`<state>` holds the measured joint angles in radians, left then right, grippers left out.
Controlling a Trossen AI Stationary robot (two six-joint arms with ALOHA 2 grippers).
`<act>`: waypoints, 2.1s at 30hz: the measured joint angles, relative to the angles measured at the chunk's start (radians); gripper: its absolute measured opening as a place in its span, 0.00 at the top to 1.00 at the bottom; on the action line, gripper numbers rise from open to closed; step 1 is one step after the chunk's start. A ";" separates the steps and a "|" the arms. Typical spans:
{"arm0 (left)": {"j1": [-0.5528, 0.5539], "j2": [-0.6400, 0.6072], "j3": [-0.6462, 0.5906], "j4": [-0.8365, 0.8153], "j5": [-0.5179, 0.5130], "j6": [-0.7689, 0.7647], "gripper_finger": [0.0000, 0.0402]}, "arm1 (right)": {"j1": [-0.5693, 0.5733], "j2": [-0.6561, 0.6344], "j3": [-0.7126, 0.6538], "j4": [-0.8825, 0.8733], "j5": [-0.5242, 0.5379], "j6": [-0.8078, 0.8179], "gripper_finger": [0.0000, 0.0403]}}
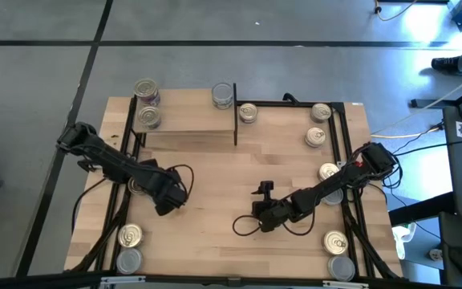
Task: Stack canned seafood by type on shelf
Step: Put the green tuna can on the shelf aligned with the other green tuna
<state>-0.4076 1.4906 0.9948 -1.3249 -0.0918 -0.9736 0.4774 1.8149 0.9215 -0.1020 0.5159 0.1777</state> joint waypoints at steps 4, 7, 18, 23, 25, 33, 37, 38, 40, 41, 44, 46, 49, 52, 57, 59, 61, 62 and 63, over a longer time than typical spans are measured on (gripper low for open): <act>0.008 0.000 -0.086 0.101 0.018 0.064 0.63 | 0.000 0.000 0.000 -0.001 0.000 -0.003 0.10; 0.014 0.000 -0.128 0.153 0.039 0.103 0.68 | 0.000 0.000 0.000 -0.001 0.000 -0.004 0.10; 0.014 -0.005 -0.214 0.248 0.061 0.309 0.76 | 0.000 0.000 0.000 -0.002 0.005 -0.028 0.10; 0.032 -0.004 -0.204 0.344 0.069 0.399 0.79 | 0.000 0.000 0.000 -0.003 0.005 -0.028 0.10; 0.042 -0.004 -0.205 0.382 0.068 0.415 0.81 | 0.000 0.000 0.000 -0.003 0.005 -0.028 0.10; 0.083 -0.002 -0.209 0.650 0.057 0.449 0.86 | 0.000 0.000 0.000 -0.004 0.004 -0.030 0.10; 0.093 0.017 -0.219 0.769 0.041 0.468 0.88 | 0.000 0.000 0.000 -0.005 0.004 -0.030 0.10; 0.097 0.028 -0.219 0.783 0.039 0.477 0.89 | 0.000 0.000 0.000 -0.005 0.004 -0.030 0.10; 0.104 0.050 -0.217 0.828 0.036 0.483 0.90 | 0.000 0.000 0.000 -0.006 0.004 -0.030 0.10; 0.109 0.061 -0.216 0.852 0.035 0.483 0.90 | 0.000 0.000 0.000 -0.006 0.004 -0.030 0.10; 0.116 0.089 -0.216 0.939 0.030 0.487 0.92 | 0.000 0.000 0.000 -0.006 0.004 -0.030 0.10; 0.121 0.106 -0.217 1.007 0.029 0.500 0.92 | 0.000 0.000 0.000 -0.006 0.004 -0.030 0.10; 0.128 0.124 -0.221 1.098 0.024 0.517 0.92 | 0.000 0.000 0.000 -0.006 0.004 -0.031 0.10; 0.135 0.147 -0.222 1.189 0.012 0.536 0.92 | 0.000 0.000 0.000 -0.006 0.004 -0.031 0.10; 0.143 0.173 -0.186 1.239 0.007 0.573 0.92 | 0.000 0.000 0.000 -0.005 0.004 -0.031 0.10; 0.139 0.164 -0.151 1.190 0.007 0.596 0.92 | 0.000 0.000 0.000 -0.005 0.004 -0.030 0.10; 0.129 0.139 -0.103 1.136 0.007 0.607 0.92 | 0.000 0.000 0.000 -0.004 0.005 -0.030 0.10; 0.123 0.123 -0.081 1.100 0.006 0.608 0.92 | 0.000 0.000 0.000 -0.003 0.005 -0.030 0.10; 0.117 0.105 -0.065 1.058 0.005 0.608 0.92 | 0.000 0.000 0.000 -0.003 0.005 -0.030 0.10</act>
<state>-0.2907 1.5958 0.9300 -0.2673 -0.0864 -0.3660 0.4774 1.8149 0.9215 -0.1048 0.5209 0.1475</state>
